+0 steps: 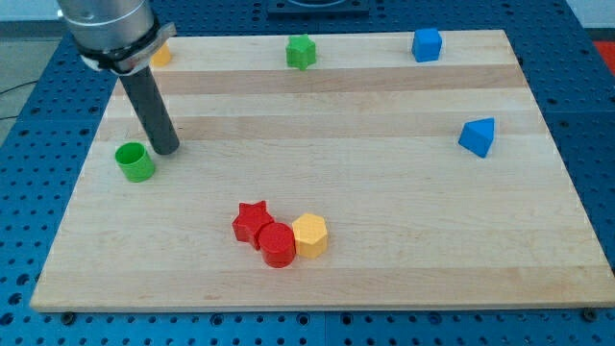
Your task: Move the green circle into the red blocks
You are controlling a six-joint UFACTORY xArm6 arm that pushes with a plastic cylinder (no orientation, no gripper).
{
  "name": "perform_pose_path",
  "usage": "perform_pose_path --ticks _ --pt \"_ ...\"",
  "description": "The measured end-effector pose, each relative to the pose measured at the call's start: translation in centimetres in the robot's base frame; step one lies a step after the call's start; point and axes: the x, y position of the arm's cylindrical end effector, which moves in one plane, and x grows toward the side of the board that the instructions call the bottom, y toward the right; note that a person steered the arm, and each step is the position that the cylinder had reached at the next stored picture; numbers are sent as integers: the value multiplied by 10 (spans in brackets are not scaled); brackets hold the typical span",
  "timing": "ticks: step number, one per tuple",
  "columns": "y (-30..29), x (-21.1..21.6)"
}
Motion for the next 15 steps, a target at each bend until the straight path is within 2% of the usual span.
perform_pose_path --ticks 1,2,3,4,5,6,7,9,13,15 --pt "-17 -22" --pt "-58 -20" --pt "11 15" --pt "24 31" --pt "-31 3" --pt "-56 16" --pt "-32 52" --pt "59 67" --pt "91 113" --pt "64 146"
